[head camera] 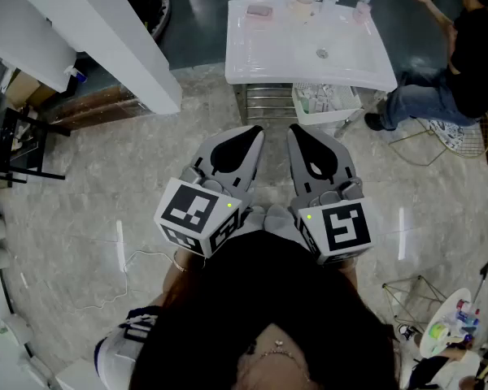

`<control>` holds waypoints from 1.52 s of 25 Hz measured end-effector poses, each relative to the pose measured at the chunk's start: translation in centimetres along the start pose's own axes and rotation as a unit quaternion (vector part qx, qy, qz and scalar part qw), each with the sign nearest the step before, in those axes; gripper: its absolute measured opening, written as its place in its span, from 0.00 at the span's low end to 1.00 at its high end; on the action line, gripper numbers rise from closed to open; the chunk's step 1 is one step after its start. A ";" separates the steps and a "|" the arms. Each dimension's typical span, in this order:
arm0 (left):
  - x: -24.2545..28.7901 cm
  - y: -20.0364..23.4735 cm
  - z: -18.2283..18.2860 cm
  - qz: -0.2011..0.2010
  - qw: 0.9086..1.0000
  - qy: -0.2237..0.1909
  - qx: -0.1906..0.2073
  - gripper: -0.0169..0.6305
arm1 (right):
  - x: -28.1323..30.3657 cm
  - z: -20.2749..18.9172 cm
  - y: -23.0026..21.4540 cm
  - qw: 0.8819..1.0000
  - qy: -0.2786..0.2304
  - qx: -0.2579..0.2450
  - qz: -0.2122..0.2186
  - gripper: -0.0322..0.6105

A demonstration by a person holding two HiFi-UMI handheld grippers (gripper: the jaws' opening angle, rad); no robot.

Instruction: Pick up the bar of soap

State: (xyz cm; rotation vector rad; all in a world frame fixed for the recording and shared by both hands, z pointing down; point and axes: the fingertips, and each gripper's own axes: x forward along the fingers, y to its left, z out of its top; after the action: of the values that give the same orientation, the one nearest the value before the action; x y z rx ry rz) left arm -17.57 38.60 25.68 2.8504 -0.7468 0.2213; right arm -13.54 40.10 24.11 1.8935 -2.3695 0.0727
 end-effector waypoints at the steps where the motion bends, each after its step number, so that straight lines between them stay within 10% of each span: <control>1: 0.2 0.0 0.0 0.000 1.000 0.000 0.000 0.02 | 0.0 0.0 -0.3 1.000 0.000 0.002 0.000 0.05; 38: 11.0 2.6 1.2 0.047 0.999 0.006 0.000 0.03 | 6.1 -2.0 -9.3 0.998 0.009 -0.010 0.064 0.05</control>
State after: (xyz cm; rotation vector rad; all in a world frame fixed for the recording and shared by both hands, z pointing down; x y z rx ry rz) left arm -9.23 30.95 26.99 2.8148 -0.8807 0.2507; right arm -5.73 32.34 26.51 1.7222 -2.4673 0.0760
